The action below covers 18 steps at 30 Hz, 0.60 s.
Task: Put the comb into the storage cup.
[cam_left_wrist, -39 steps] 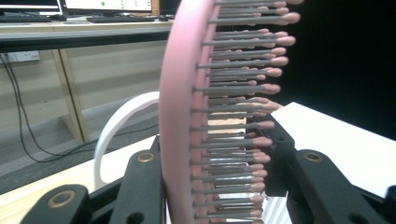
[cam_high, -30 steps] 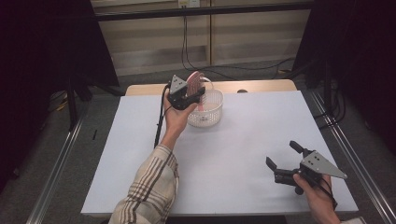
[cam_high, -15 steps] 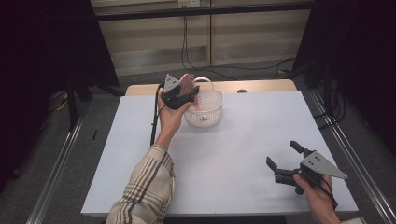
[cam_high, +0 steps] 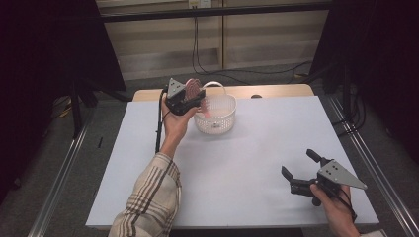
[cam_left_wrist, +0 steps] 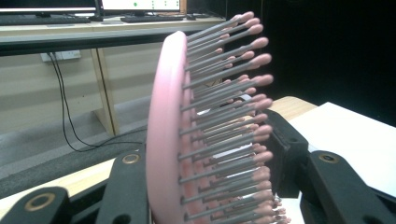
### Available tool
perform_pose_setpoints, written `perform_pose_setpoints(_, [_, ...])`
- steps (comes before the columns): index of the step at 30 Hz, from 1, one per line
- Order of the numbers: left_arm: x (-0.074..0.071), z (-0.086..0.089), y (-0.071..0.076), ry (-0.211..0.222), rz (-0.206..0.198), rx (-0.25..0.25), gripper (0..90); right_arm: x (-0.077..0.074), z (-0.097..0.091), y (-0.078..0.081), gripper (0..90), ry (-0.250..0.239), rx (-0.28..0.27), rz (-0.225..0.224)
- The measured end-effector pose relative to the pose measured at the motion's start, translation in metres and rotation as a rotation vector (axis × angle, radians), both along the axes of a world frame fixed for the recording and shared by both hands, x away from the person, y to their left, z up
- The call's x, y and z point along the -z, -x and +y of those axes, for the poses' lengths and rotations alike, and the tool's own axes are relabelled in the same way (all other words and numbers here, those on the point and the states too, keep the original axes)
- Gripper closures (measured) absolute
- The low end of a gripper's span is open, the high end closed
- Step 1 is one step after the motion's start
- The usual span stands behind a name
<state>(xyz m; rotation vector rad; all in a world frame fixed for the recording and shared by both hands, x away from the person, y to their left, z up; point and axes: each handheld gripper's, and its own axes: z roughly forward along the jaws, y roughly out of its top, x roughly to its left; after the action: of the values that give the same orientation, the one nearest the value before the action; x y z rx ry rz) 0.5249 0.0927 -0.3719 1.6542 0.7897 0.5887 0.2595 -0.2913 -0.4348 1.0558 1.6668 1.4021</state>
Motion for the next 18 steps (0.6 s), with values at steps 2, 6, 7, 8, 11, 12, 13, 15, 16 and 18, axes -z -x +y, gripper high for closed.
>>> perform_pose_setpoints(2, [0.001,0.002,-0.002,0.003,0.005,-0.008,52.3,0.000,0.000,0.000,0.0,-0.003,0.001,0.001])
perform_pose_setpoints(6, [0.004,0.007,-0.005,0.007,0.022,-0.029,50.6,0.001,0.000,0.000,0.0,-0.001,-0.001,0.001])
perform_pose_setpoints(7, [0.004,0.008,-0.005,0.007,0.024,-0.032,50.3,0.001,0.000,0.000,0.0,0.000,0.000,0.001])
perform_pose_setpoints(8, [0.004,0.008,-0.006,0.010,0.022,-0.033,50.2,0.001,0.000,0.000,0.0,0.000,0.000,0.001])
perform_pose_setpoints(11, [0.004,0.010,-0.007,0.005,0.018,-0.038,49.1,0.001,0.000,-0.001,0.0,0.000,-0.003,0.001])
perform_pose_setpoints(12, [0.004,0.011,-0.007,0.008,0.019,-0.042,48.7,0.001,0.000,0.000,0.0,-0.001,-0.004,0.002])
perform_pose_setpoints(13, [0.004,0.013,-0.008,0.007,0.020,-0.046,48.0,0.001,0.000,0.000,0.0,-0.001,-0.004,0.002])
perform_pose_setpoints(15, [0.005,0.016,-0.008,0.012,0.028,-0.045,46.7,0.001,0.000,-0.001,0.0,-0.001,-0.002,0.004])
perform_pose_setpoints(16, [0.005,0.016,-0.008,0.015,0.034,-0.045,46.1,0.001,0.000,-0.001,0.0,-0.001,-0.002,0.004])
perform_pose_setpoints(18, [0.006,0.015,-0.009,0.007,0.034,-0.050,44.9,0.001,0.000,-0.001,0.0,0.000,-0.004,0.003])
